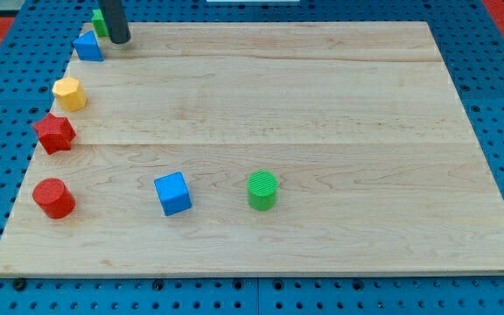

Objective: Touch the yellow hexagon

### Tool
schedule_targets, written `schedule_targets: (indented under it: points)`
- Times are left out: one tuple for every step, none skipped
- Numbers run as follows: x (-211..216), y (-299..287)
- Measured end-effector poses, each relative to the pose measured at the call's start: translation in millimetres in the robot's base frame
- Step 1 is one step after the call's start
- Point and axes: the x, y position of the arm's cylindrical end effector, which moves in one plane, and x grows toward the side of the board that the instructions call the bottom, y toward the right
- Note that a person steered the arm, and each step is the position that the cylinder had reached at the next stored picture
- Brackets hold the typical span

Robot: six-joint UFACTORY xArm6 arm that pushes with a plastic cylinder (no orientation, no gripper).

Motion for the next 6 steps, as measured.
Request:
schedule_targets:
  points:
    - [6.9, 6.3]
    - [61.2, 30.8]
    - [86.1, -44.5]
    - [72.4, -101.9]
    - [40.2, -102.9]
    - [-33.5, -94.1]
